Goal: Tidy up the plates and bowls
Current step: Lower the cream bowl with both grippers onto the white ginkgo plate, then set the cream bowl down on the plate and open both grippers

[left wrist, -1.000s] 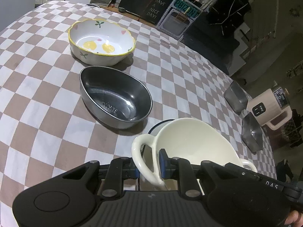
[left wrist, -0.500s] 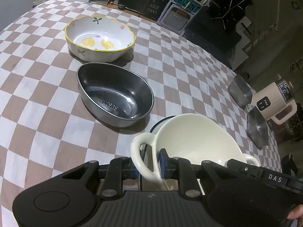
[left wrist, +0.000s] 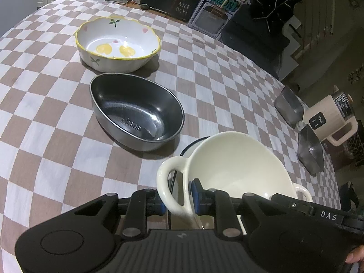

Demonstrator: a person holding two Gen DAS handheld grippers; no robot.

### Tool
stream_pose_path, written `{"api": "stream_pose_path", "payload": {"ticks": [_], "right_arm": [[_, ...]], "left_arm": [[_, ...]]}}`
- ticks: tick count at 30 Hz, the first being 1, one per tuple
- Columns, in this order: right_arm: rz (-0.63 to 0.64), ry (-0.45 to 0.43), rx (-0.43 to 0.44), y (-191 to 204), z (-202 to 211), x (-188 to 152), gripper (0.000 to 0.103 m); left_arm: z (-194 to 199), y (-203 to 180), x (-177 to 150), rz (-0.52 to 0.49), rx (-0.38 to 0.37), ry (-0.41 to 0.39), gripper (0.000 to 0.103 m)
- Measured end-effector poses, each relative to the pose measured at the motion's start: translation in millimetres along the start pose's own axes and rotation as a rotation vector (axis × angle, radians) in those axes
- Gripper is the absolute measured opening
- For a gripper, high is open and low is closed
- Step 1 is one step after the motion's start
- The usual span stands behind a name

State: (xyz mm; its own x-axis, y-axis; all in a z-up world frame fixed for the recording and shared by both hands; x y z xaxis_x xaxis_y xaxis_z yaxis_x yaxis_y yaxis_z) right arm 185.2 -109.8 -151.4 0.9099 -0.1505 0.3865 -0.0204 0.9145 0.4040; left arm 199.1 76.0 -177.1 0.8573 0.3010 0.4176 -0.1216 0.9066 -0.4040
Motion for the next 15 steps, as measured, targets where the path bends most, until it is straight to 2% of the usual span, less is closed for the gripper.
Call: {"api": "stream_pose_path", "payload": {"ticks": [15], "right_arm": [[-0.061, 0.051, 0.044, -4.4, -6.1, -5.8, 0.027]], "left_arm": [[-2.8, 4.7, -5.8, 0.002, 0.006, 0.031, 0.025]]}}
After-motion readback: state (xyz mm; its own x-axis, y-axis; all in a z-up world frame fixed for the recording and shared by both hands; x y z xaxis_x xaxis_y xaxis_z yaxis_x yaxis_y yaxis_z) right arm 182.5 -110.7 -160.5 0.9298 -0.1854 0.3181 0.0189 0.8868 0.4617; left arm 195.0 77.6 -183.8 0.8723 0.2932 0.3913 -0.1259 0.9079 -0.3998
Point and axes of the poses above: each gripper's, at about its wrist camera, not at the fingertips, and z roughly against the way its jaws point, y to its left, x to its top, the point moved 5 cm from there along -z, roughly the way its jaws point, and after that the axes turned 1 degree about y, right-handed, at the moved point
